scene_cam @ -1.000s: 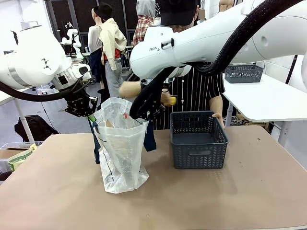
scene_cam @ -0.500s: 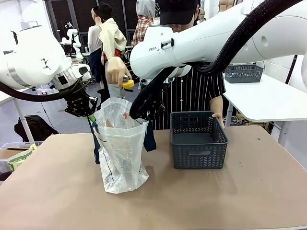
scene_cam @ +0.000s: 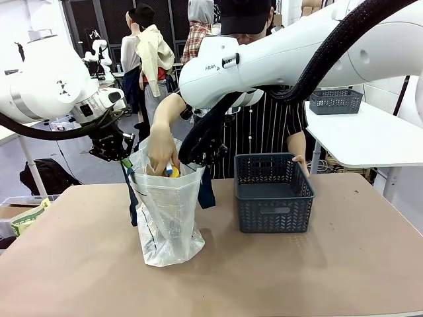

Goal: Transfer purchased items from the store into the shopping bag.
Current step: Move the Reusable shopping bag to the right side of the table.

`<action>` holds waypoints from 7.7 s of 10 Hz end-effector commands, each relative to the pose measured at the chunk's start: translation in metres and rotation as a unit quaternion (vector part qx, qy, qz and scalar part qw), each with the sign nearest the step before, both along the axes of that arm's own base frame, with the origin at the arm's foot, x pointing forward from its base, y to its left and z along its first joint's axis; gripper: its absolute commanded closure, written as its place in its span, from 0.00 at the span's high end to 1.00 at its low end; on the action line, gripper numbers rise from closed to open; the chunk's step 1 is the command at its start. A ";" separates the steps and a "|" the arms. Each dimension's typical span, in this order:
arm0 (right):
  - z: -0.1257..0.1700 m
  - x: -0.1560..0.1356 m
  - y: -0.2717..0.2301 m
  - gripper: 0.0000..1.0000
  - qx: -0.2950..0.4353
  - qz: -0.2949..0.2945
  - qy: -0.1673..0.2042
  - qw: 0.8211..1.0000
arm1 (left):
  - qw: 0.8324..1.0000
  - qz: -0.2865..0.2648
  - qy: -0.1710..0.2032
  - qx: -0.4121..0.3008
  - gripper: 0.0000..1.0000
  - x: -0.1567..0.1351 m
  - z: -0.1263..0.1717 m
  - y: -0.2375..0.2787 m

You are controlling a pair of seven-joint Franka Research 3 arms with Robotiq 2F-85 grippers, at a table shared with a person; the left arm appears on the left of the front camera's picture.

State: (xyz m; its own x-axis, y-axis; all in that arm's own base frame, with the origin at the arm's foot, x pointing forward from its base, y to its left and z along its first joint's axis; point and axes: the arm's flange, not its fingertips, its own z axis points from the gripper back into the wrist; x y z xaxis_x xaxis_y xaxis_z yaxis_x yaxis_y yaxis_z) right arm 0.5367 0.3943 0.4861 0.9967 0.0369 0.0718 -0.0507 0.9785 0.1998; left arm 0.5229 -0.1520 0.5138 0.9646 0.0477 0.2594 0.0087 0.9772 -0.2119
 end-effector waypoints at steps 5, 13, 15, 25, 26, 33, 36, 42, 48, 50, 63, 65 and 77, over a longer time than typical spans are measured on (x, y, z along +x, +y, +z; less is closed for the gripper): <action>-0.002 -0.001 -0.002 0.00 0.003 -0.002 0.005 1.000 | 1.000 0.000 0.000 0.000 0.00 -0.001 0.001 0.000; 0.005 -0.010 0.013 0.00 0.046 0.015 -0.020 0.999 | 0.993 -0.033 0.015 -0.116 0.00 0.002 -0.016 -0.019; 0.009 -0.016 0.019 0.00 0.065 0.035 -0.018 0.997 | 0.988 -0.033 0.017 -0.150 0.00 0.001 -0.021 -0.016; 0.001 -0.004 0.038 0.00 0.090 0.076 0.003 0.993 | 0.957 -0.085 -0.011 -0.278 0.43 0.000 -0.038 -0.007; 0.001 -0.004 0.038 0.00 0.093 0.079 0.004 0.992 | 0.954 -0.085 -0.012 -0.288 0.43 0.000 -0.039 -0.006; 0.006 -0.016 0.054 0.00 0.111 0.126 -0.013 0.986 | 0.933 -0.084 -0.037 -0.347 0.43 -0.003 -0.037 -0.004; 0.003 -0.017 0.061 0.00 0.107 0.138 -0.009 0.985 | 0.935 -0.086 -0.032 -0.343 0.62 -0.003 -0.037 -0.007; 0.000 -0.025 0.074 0.00 0.122 0.171 -0.007 0.978 | 0.943 -0.077 -0.029 -0.324 0.76 0.005 -0.035 -0.017; 0.000 -0.028 0.075 0.00 0.132 0.182 -0.007 0.974 | 0.959 -0.051 -0.022 -0.279 0.57 0.016 -0.035 -0.036; 0.000 -0.030 0.075 0.00 0.131 0.186 -0.010 0.974 | 0.962 -0.049 -0.011 -0.269 0.19 0.017 -0.037 -0.038; -0.002 -0.029 0.069 0.00 0.119 0.169 -0.007 0.978 | 0.969 -0.027 -0.007 -0.247 0.00 0.018 -0.039 -0.040; -0.002 -0.029 0.068 0.00 0.118 0.171 -0.006 0.978 | 0.969 -0.023 -0.009 -0.245 0.00 0.018 -0.039 -0.040; -0.002 -0.032 0.071 1.00 0.122 0.174 0.003 0.977 | 0.970 -0.014 -0.004 -0.242 0.00 0.016 -0.040 -0.034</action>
State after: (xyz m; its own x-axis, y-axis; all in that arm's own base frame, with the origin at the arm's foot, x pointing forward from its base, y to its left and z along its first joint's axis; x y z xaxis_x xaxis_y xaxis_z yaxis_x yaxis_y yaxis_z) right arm 0.5122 0.4662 0.4846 0.9238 0.3610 0.1277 -0.3815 0.8382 0.3898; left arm 0.5394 -0.1859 0.4740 0.9639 0.1581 0.2145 0.0128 0.7766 -0.6299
